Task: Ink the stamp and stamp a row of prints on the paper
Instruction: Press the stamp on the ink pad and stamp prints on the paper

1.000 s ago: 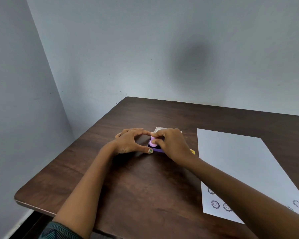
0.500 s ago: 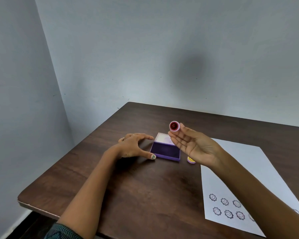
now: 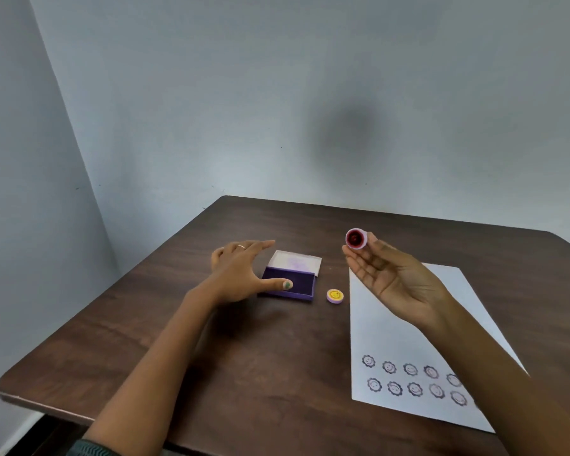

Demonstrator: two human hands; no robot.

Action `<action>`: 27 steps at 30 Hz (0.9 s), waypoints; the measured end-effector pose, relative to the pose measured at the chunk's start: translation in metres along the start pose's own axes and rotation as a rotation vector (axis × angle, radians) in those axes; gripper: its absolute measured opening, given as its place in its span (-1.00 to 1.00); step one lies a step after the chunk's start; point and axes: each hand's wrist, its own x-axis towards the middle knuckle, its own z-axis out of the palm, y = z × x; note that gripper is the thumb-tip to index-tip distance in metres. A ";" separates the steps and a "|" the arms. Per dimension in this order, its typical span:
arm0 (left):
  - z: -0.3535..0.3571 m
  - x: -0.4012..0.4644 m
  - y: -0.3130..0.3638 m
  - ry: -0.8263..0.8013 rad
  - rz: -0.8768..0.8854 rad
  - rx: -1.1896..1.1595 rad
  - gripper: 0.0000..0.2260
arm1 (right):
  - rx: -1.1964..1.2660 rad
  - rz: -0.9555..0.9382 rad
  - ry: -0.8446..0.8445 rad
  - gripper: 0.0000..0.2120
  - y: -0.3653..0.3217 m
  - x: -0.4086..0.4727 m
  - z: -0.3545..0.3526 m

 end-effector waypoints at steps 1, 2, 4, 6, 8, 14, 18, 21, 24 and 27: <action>0.002 0.001 0.009 0.029 0.040 0.027 -0.13 | -0.047 -0.058 0.018 -0.81 -0.004 -0.004 -0.009; 0.004 0.000 0.019 0.046 0.082 0.029 -0.14 | -0.109 -0.121 0.039 -0.77 -0.008 -0.008 -0.018; 0.010 -0.001 0.044 0.005 0.171 -0.006 -0.16 | -0.234 -0.246 0.090 -0.70 -0.015 -0.016 -0.037; 0.020 -0.004 0.071 -0.122 0.250 -0.043 -0.21 | -0.316 -0.347 0.122 -0.69 -0.021 -0.023 -0.052; 0.027 -0.006 0.093 -0.259 0.296 -0.049 -0.25 | -0.369 -0.407 0.151 -0.68 -0.025 -0.028 -0.061; 0.042 -0.013 0.111 -0.449 0.315 -0.010 -0.18 | -0.571 -0.413 0.189 -0.67 -0.024 -0.033 -0.077; 0.057 -0.026 0.112 -0.489 0.395 0.057 -0.05 | -0.655 -0.423 0.199 -0.64 -0.026 -0.033 -0.077; 0.063 -0.028 0.113 -0.523 0.449 0.157 0.00 | -0.689 -0.427 0.225 -0.70 -0.025 -0.034 -0.078; 0.058 -0.028 0.108 -0.550 0.425 0.191 0.03 | -0.725 -0.432 0.235 -0.74 -0.025 -0.035 -0.077; 0.049 -0.030 0.102 -0.583 0.389 0.198 0.05 | -0.713 -0.428 0.250 -0.78 -0.026 -0.036 -0.077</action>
